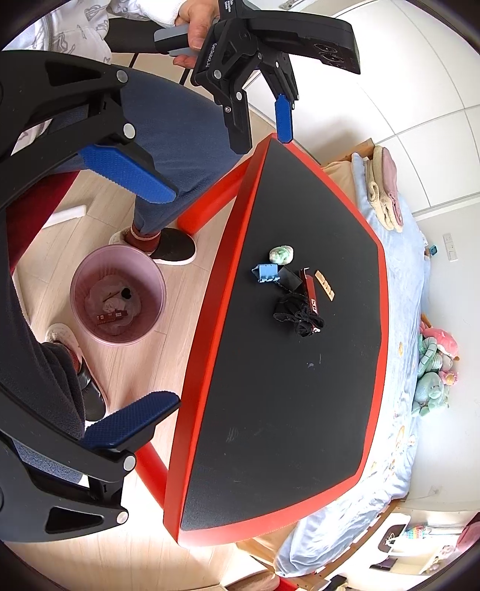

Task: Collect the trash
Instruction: 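Move both tools back toward the remaining items on the table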

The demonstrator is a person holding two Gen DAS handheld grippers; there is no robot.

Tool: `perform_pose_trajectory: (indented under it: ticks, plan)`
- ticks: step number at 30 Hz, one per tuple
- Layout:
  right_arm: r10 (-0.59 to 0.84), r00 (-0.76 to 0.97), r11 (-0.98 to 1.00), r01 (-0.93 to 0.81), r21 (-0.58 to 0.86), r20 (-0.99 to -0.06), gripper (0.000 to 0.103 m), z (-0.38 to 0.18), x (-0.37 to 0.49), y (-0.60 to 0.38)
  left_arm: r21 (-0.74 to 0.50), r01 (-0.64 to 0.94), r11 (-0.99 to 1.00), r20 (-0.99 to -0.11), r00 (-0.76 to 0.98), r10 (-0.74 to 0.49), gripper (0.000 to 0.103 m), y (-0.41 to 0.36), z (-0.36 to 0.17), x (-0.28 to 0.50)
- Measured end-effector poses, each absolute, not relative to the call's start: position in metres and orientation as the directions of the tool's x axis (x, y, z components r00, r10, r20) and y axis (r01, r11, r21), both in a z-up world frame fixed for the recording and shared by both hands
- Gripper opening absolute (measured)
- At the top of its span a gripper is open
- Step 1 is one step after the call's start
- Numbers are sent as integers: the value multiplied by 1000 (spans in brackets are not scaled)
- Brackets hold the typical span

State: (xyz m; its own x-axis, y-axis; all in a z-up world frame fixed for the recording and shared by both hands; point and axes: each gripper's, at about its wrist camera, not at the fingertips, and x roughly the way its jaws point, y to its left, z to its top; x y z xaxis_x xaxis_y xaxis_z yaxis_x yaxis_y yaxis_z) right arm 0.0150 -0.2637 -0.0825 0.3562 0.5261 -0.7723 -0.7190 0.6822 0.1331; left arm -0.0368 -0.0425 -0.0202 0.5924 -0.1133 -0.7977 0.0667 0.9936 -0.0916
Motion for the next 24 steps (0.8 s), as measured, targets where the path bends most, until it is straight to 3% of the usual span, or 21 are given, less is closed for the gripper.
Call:
perform_pose_trajectory:
  ticks: [24]
  plan:
    - [538,324,680,-712,174,-778,100,-71,106,-201,-41,171,984,-828,546,-129,95,-21,-25,25]
